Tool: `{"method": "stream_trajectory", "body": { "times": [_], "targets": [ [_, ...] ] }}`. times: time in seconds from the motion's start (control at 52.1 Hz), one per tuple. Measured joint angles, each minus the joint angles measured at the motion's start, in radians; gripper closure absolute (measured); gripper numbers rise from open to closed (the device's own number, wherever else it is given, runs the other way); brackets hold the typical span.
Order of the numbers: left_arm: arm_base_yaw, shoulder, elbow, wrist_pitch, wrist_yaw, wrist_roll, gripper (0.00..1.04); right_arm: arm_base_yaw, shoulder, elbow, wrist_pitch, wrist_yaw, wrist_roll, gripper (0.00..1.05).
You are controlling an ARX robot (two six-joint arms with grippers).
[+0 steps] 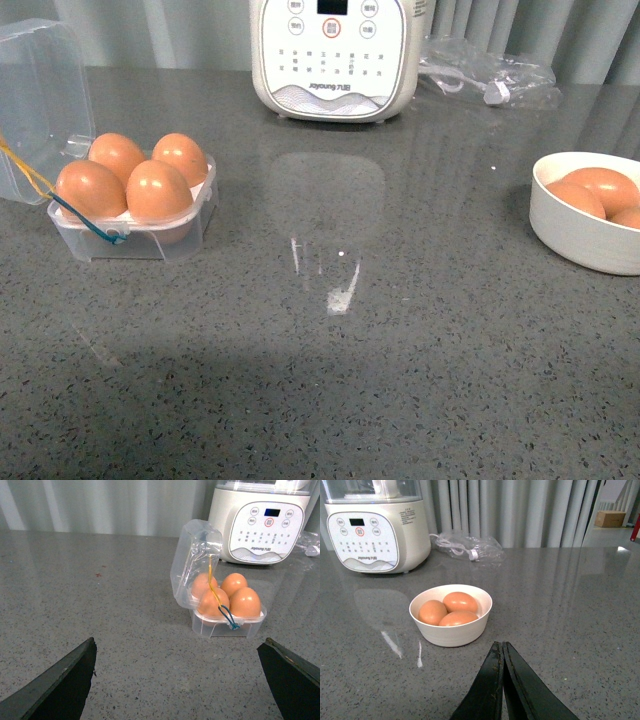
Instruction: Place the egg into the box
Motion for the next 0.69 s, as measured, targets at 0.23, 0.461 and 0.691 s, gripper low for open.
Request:
{"method": "stream_trajectory", "body": {
  "times": [0.23, 0.461, 0.691],
  "targets": [
    [0.000, 0.000, 0.000, 0.000, 0.000, 0.000, 0.07, 0.000, -0.004, 0.000, -0.006, 0.000, -0.002, 0.93],
    [0.000, 0.000, 0.000, 0.000, 0.000, 0.000, 0.07, 0.000, -0.004, 0.000, -0.006, 0.001, -0.001, 0.50],
    [0.000, 0.000, 0.000, 0.000, 0.000, 0.000, 0.07, 0.000, -0.004, 0.000, -0.006, 0.001, -0.001, 0.08]
  ]
}}
